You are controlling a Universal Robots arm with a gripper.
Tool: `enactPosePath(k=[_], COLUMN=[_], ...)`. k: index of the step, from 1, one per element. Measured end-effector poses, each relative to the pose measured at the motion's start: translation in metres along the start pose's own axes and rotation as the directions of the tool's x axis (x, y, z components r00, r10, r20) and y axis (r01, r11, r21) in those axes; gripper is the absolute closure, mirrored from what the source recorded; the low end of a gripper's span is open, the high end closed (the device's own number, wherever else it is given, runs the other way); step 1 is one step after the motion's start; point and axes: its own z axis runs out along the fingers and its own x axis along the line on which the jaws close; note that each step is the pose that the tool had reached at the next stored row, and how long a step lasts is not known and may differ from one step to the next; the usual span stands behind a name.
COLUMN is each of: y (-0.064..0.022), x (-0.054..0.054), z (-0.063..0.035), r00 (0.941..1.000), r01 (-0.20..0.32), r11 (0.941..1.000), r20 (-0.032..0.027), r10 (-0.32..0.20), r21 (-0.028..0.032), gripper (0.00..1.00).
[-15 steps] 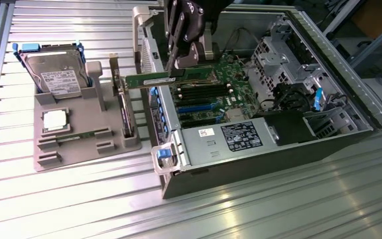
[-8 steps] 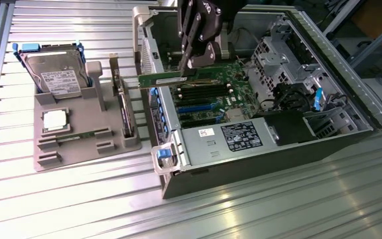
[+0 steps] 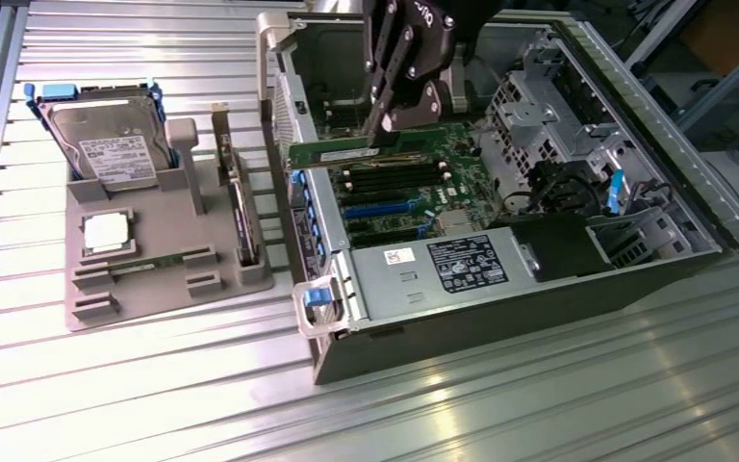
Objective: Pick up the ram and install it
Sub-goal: 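Pick up the ram and move it above insertion slot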
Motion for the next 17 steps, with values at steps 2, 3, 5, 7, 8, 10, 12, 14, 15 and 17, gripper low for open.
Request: enactPosePath(k=[2,3,5,7,8,10,12,14,15,17], y=[-0.0063,-0.0095,-0.0141,-0.0182,-0.0199,-0.0267,-0.0307,-0.0362,-0.0396,-0.0452], x=[0.0,0.001,0.001,0.001,0.001,0.002,0.002,0.003,0.003,0.003], z=[-0.0005,-0.0006,-0.0009,-0.0012,-0.0013,-0.0018,-0.002,-0.0024,-0.0026,-0.003], r00=[1.0,1.0,1.0,1.0,1.0,1.0,1.0,1.0,1.0,1.0], r01=[0.0,0.0,0.0,0.0,0.0,0.0,0.0,0.0,-0.001,-0.001], r11=[1.0,1.0,1.0,1.0,1.0,1.0,1.0,1.0,1.0,1.0], r20=[-0.0014,-0.0019,-0.0028,-0.0036,-0.0039,-0.0051,-0.0059,-0.0069,-0.0075,-0.0085], r10=[0.0,0.0,0.0,0.0,0.0,0.0,0.0,0.0,0.001,0.001], r21=[-0.0002,-0.0001,-0.0002,-0.0003,-0.0003,-0.0004,-0.0005,-0.0005,-0.0006,-0.0007], gripper=[0.88,0.88,0.88,0.88,0.88,0.88,0.88,0.88,0.88,0.88])
